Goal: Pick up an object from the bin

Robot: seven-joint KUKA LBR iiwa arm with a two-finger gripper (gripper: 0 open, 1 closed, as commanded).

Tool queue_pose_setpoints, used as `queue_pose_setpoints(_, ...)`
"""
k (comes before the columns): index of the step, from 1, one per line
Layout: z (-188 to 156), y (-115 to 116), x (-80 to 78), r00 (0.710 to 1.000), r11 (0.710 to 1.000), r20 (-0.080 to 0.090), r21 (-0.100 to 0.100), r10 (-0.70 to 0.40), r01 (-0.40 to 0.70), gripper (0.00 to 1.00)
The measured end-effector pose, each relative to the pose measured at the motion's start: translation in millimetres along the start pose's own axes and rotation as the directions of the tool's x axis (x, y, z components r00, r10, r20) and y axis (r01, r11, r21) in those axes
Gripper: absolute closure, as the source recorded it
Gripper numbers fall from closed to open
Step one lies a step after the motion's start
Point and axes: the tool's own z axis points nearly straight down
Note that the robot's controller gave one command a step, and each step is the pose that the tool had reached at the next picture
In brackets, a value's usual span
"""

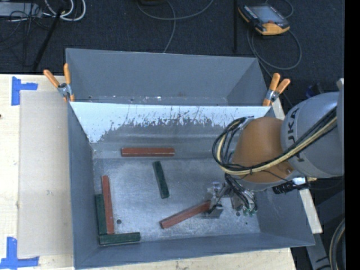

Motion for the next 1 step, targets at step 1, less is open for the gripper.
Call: queue_pose_setpoints(1,0.1,0.1,0.0,1.000,1.000,0.000,0.000,-0.001,0.001,0.00)
